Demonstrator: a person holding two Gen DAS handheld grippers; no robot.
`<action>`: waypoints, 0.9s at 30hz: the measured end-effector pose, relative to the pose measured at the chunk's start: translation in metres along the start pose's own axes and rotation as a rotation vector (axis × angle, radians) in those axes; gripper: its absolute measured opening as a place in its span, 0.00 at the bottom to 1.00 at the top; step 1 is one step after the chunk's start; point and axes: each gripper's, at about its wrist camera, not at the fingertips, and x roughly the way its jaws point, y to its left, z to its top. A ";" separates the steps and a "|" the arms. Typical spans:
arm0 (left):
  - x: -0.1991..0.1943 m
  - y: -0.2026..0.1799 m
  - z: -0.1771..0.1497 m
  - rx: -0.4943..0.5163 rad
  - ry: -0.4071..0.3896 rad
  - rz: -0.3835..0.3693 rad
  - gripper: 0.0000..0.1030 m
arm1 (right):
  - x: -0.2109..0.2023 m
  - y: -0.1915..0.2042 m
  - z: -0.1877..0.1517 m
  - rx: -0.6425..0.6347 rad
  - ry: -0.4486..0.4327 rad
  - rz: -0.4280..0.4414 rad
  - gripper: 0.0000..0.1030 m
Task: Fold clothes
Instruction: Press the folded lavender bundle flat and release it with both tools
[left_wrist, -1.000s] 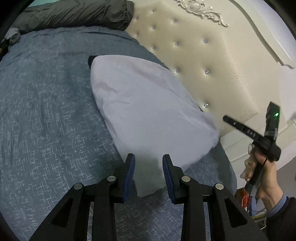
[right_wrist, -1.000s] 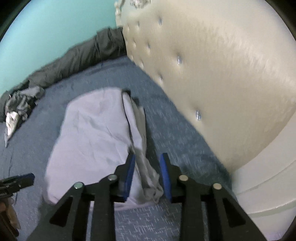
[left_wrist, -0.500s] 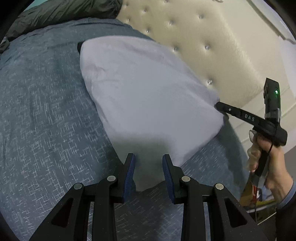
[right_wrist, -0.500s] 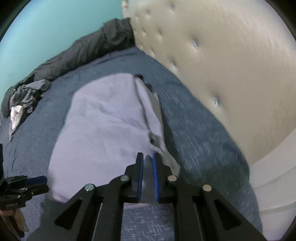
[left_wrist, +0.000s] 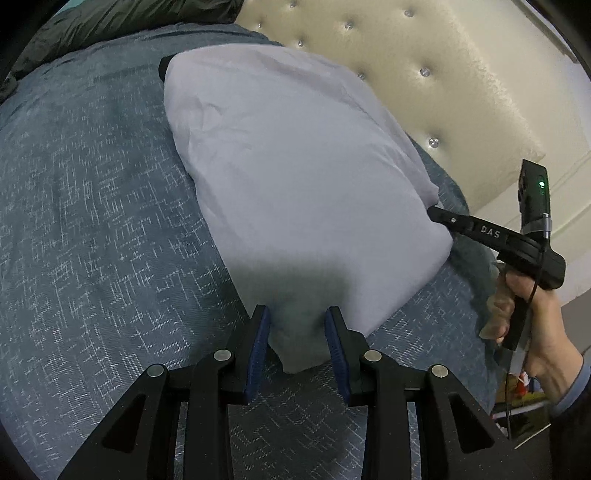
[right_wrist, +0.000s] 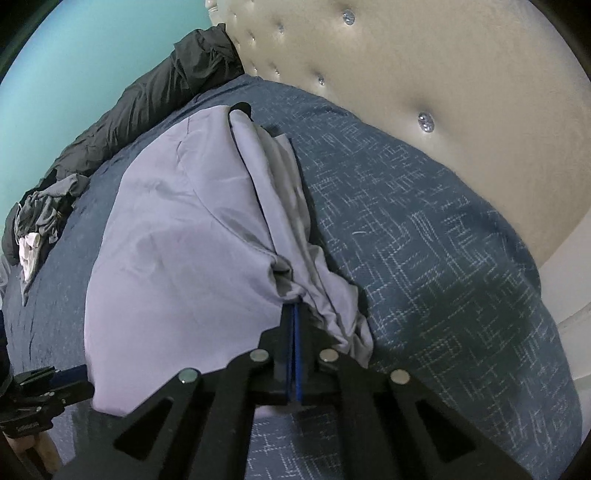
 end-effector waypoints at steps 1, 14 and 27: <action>0.000 0.000 0.000 0.001 0.002 0.002 0.34 | 0.000 0.000 -0.001 0.003 0.000 0.002 0.00; -0.017 -0.004 0.005 0.011 0.015 0.035 0.34 | -0.022 0.004 -0.004 0.029 -0.025 -0.007 0.00; -0.073 -0.005 -0.004 0.003 -0.038 0.029 0.33 | -0.082 0.021 -0.014 0.035 -0.076 -0.020 0.00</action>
